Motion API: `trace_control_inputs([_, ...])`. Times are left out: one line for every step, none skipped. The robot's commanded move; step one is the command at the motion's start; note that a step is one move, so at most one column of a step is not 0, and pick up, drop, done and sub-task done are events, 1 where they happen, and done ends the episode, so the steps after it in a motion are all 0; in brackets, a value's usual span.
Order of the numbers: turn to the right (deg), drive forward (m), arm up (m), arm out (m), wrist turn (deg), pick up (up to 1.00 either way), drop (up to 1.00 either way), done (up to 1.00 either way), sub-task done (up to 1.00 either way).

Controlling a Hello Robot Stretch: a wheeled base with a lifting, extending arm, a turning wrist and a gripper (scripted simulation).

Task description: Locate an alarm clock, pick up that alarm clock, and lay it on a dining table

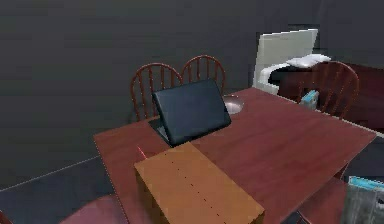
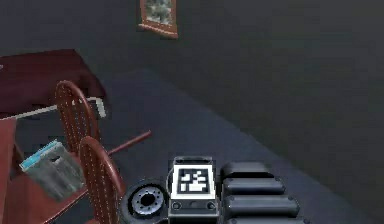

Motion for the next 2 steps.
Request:
trace_control_inputs([27.0,0.00,0.00,0.00,0.0,0.00,0.00,0.00,0.00])
trace_control_inputs([-45.0,0.00,0.00,0.00,0.0,0.00,0.00,0.00,0.00])
